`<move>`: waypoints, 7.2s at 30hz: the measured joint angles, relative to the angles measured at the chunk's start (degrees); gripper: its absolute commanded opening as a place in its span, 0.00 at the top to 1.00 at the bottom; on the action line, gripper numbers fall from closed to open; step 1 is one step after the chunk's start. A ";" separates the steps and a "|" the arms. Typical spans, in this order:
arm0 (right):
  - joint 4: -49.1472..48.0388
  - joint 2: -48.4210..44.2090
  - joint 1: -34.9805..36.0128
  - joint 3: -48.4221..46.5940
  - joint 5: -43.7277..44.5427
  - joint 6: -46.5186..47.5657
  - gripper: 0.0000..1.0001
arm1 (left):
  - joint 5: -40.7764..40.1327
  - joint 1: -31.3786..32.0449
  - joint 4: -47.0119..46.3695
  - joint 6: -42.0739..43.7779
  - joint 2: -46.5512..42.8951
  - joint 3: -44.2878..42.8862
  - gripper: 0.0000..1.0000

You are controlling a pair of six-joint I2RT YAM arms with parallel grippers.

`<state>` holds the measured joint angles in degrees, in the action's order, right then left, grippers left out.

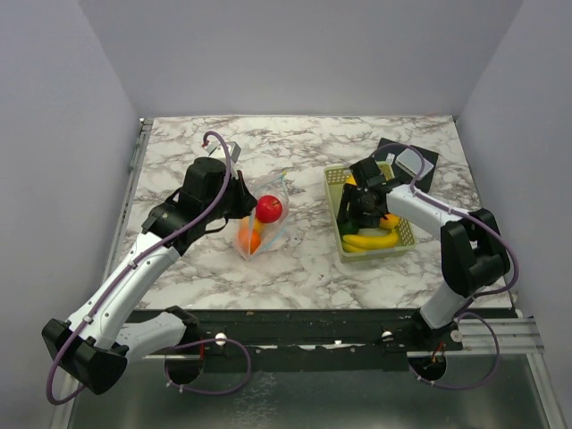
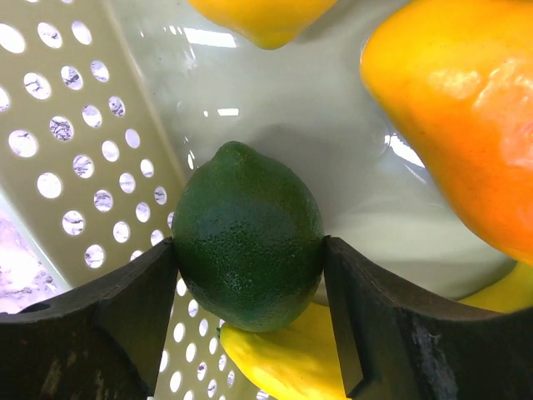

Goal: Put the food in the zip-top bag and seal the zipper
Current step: Pick up the fake fruit from the bin, then place the fake fruit in the zipper food storage bag, then pick up the fake fruit from the bin.

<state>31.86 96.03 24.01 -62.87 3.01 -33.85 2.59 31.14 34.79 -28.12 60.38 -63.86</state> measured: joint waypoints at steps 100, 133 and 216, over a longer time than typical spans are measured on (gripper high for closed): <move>2.80 -4.72 31.12 -23.85 3.45 2.75 0.05 | 4.55 0.00 0.00 -6.56 1.51 -3.52 1.00; 17.90 -18.58 26.77 -24.33 28.83 6.62 0.07 | 4.52 0.00 -0.44 -5.51 0.68 -1.95 1.00; 1.73 12.74 -3.13 -18.86 12.31 0.00 0.77 | 3.65 0.00 0.09 -2.47 -1.11 -1.88 1.00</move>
<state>33.58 108.77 20.88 -81.73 15.31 -33.85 6.24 31.14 34.87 -30.59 59.27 -65.73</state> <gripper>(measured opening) 0.592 0.006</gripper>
